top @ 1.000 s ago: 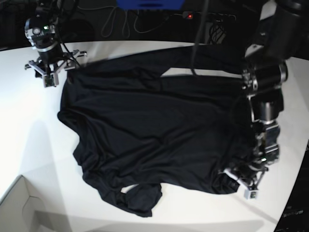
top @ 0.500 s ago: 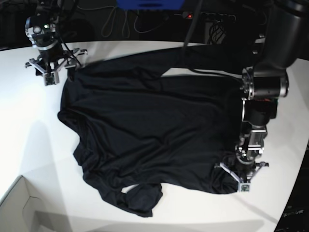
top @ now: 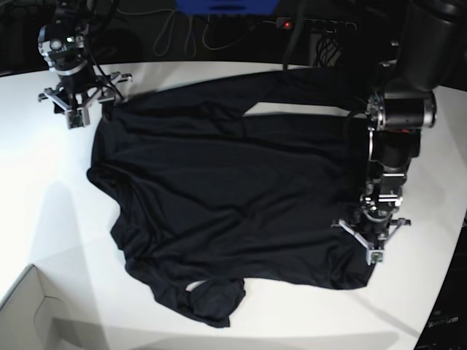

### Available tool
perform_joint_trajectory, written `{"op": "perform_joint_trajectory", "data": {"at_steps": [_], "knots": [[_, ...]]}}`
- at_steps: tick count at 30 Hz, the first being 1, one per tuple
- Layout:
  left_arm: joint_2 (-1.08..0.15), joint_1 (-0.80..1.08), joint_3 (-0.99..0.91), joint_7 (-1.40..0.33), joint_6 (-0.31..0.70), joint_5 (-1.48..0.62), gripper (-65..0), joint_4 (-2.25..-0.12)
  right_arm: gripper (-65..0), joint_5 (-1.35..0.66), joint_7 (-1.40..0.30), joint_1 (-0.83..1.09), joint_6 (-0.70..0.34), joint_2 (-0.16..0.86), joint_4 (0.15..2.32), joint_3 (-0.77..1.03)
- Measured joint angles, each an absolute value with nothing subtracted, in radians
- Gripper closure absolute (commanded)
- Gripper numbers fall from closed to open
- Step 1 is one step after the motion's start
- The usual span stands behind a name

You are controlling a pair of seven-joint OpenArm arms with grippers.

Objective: Layout the t-shirt on the table in an organized manner, then fold the t-shirt properly
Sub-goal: 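Release and move the left gripper toward the shirt's hem corner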

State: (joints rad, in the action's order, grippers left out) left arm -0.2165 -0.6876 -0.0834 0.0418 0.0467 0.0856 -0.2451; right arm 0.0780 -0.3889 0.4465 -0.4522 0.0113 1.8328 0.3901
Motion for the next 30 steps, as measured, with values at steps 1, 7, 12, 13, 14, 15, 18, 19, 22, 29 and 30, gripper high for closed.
{"op": "perform_joint_trajectory", "data": {"at_steps": [1, 7, 12, 13, 14, 15, 18, 19, 22, 29, 30], "knots": [[-0.22, -0.688, -0.1, 0.042, 0.047, 0.085, 0.0, -0.245, -32.5, 0.078, -0.388, 0.447, -0.452, 0.011, 1.833, 0.39], [-0.239, -0.674, -0.233, 0.013, 0.046, 0.085, 0.0, -0.364, -32.5, 0.078, -0.389, 0.447, -0.453, 0.011, 1.833, 0.39], [-0.244, -0.693, -0.26, 0.027, 0.047, 0.086, 0.0, -0.421, -32.5, 0.078, -0.388, 0.446, -0.452, 0.01, 1.832, 0.388], [-0.249, -0.69, -0.26, 0.026, 0.048, 0.086, 0.0, -0.42, -32.5, 0.078, -0.389, 0.447, -0.453, 0.01, 1.832, 0.387], [-0.253, -0.687, -0.26, 0.025, 0.048, 0.086, 0.0, -0.419, -32.5, 0.078, -0.389, 0.447, -0.452, 0.01, 1.832, 0.387], [-0.261, -0.683, -0.26, 0.018, 0.047, 0.086, -0.1, -0.418, -32.5, 0.078, -0.389, 0.447, -0.452, 0.011, 1.832, 0.387], [-0.274, -0.678, -0.26, 0.016, 0.046, 0.086, -0.3, -0.417, -32.6, 0.078, -0.389, 0.447, -0.452, 0.01, 1.832, 0.385], [-0.273, -0.679, -0.26, 0.017, 0.046, 0.086, -1.7, -0.417, -32.7, 0.078, -0.389, 0.444, -0.452, 0.009, 1.832, 0.385], [-0.266, -0.675, -0.26, 0.023, 0.046, 0.085, -11.0, -0.417, -33.0, 0.078, -0.387, 0.438, -0.452, 0.008, 1.832, 0.385], [-0.26, -0.541, -0.323, 0.006, 0.048, 0.001, -27.2, -0.545, -35.6, 0.078, -0.388, 0.438, -0.452, 0.002, 1.832, 0.386], [-0.261, -0.508, -0.338, 0.001, 0.047, -0.027, -27.1, -0.6, -36.5, 0.077, -0.387, 0.44, -0.452, -0.004, 1.832, 0.387]]}}
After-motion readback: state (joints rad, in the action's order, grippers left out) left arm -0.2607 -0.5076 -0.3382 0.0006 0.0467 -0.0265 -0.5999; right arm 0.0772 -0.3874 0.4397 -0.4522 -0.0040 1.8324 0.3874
